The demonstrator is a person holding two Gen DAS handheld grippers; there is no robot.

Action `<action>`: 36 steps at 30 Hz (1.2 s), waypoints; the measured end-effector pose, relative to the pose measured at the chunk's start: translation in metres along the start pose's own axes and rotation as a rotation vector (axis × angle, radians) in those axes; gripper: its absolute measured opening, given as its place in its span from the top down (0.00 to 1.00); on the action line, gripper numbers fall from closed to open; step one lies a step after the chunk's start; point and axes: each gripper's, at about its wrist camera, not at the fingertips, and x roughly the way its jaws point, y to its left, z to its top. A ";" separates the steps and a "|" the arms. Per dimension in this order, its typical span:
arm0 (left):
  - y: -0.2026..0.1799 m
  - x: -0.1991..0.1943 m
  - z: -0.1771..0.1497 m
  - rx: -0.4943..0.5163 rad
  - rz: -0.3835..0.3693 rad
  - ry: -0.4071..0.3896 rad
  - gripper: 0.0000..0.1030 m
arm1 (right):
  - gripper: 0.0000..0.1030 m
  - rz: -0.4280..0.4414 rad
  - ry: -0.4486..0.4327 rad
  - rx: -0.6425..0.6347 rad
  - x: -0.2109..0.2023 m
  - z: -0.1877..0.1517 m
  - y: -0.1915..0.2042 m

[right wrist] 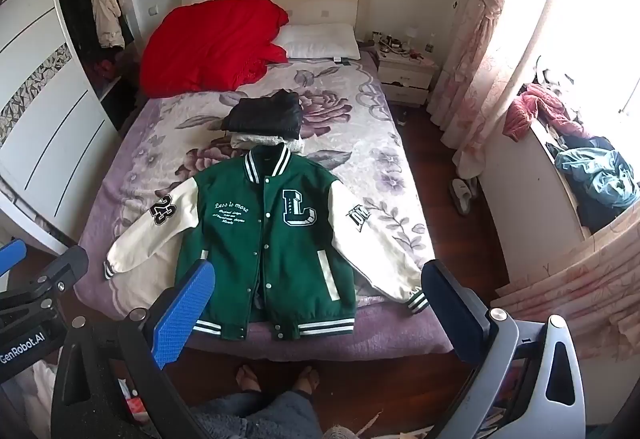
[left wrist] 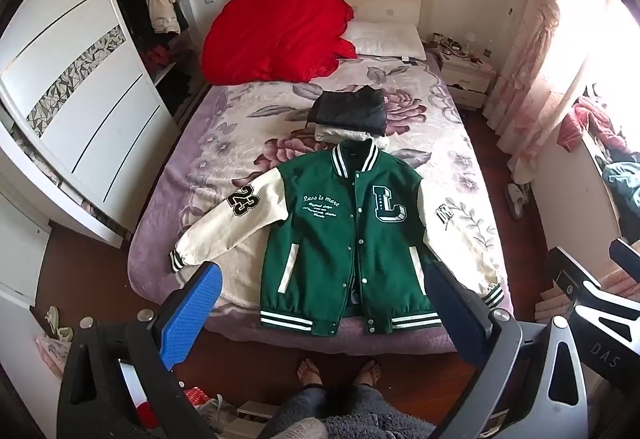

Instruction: Fold large clothes

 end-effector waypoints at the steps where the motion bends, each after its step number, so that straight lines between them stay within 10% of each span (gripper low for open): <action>1: 0.000 0.000 0.000 -0.005 0.000 -0.003 0.00 | 0.00 -0.001 -0.002 -0.001 0.000 0.000 0.000; 36: 0.009 -0.020 -0.003 -0.029 -0.004 -0.074 0.00 | 0.00 0.009 -0.038 -0.011 -0.021 0.008 0.009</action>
